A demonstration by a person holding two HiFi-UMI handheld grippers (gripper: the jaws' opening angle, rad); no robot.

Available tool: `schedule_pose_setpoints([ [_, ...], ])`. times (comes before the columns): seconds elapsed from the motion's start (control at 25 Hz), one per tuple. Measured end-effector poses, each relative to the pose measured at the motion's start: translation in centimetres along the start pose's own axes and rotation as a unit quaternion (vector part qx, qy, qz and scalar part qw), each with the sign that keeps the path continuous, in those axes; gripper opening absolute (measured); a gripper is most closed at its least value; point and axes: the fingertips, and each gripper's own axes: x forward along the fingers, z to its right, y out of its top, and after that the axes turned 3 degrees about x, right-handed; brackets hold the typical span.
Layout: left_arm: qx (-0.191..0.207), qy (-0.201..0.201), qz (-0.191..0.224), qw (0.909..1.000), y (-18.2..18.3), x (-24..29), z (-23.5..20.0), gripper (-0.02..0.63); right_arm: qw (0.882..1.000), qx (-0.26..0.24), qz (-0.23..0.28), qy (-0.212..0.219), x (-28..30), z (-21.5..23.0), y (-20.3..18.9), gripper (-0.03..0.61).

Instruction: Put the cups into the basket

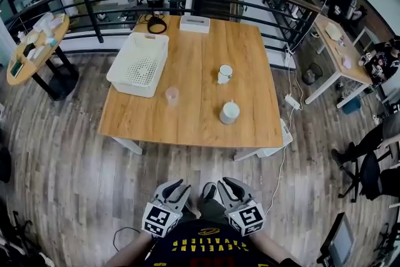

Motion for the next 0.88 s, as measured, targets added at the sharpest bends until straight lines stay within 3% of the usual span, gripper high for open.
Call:
schedule_pose_setpoints([
  [0.16, 0.005, 0.003, -0.009, 0.9999, 0.2, 1.5, -1.7, 0.104, 1.0, 0.006, -0.002, -0.004, 2.6, 1.9, 0.0, 0.063],
  [0.4, 0.013, 0.049, -0.016, 0.9986, 1.8, 3.9, -7.1, 0.104, 1.0, 0.008, 0.004, 0.019, 8.1, 5.2, 2.2, 0.063],
  [0.68, 0.006, 0.072, -0.019, 0.9972, 6.7, 9.8, -11.7, 0.103, 0.999, -0.005, 0.015, 0.051, 13.3, 10.2, 6.8, 0.063],
  [0.88, 0.003, 0.107, -0.019, 0.9941, 8.6, 12.3, -14.9, 0.104, 0.998, 0.0, 0.003, 0.064, 15.1, 13.0, 7.5, 0.063],
])
